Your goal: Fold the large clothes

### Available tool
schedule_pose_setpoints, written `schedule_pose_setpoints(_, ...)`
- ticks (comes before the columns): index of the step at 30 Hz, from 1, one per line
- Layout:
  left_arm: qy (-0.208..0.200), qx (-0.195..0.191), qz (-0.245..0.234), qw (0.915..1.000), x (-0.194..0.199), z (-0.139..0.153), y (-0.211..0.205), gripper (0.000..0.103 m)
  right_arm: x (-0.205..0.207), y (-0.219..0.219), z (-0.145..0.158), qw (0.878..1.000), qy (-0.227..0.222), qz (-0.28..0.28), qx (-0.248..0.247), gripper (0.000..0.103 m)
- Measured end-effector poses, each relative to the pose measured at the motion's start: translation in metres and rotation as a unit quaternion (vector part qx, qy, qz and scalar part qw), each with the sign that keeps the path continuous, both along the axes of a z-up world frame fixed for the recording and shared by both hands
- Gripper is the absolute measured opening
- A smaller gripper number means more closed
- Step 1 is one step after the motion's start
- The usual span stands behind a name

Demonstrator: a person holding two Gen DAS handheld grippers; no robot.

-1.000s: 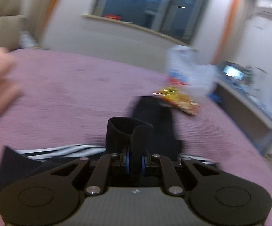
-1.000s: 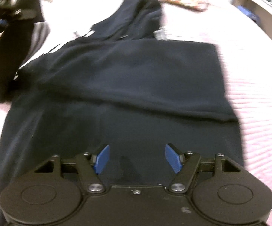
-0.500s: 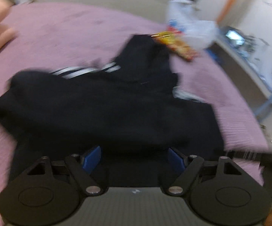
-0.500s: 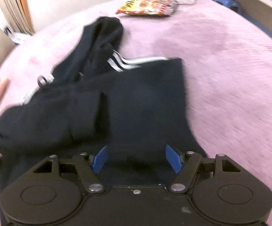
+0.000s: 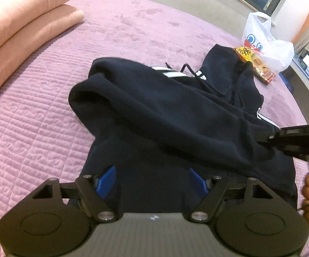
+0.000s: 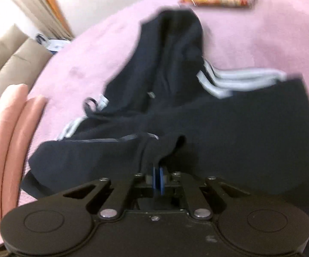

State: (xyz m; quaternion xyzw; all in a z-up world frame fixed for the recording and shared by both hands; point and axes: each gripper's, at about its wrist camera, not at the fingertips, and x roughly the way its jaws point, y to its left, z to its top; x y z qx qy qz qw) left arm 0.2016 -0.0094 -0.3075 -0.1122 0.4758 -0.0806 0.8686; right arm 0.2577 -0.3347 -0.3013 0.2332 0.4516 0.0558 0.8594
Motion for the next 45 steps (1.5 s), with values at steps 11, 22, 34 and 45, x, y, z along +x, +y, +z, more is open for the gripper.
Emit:
schedule_pose_setpoints(11,-0.071,-0.003,0.004,0.9974,0.04,0.027,-0.004,0.069,-0.035,-0.084,0.036,0.983,0.024,-0.094,-0.155,0.079)
schedule_pose_setpoints(22,-0.028,0.019,-0.078,0.9964,0.101,-0.009,-0.065,0.031,-0.042,-0.064,0.019,0.97,0.02,-0.098,-0.221,0.018)
schedule_pose_setpoints(34,0.005,0.041,-0.074,0.9964,0.102,-0.035,-0.062,0.026,-0.016,-0.066,-0.026,0.969,0.116,-0.078,-0.206,0.015)
schedule_pose_setpoints(45,0.012,0.075,-0.086,0.9934,0.089,-0.022,-0.026,0.031,-0.044,-0.05,-0.021,0.958,0.121,-0.082,-0.248,0.017)
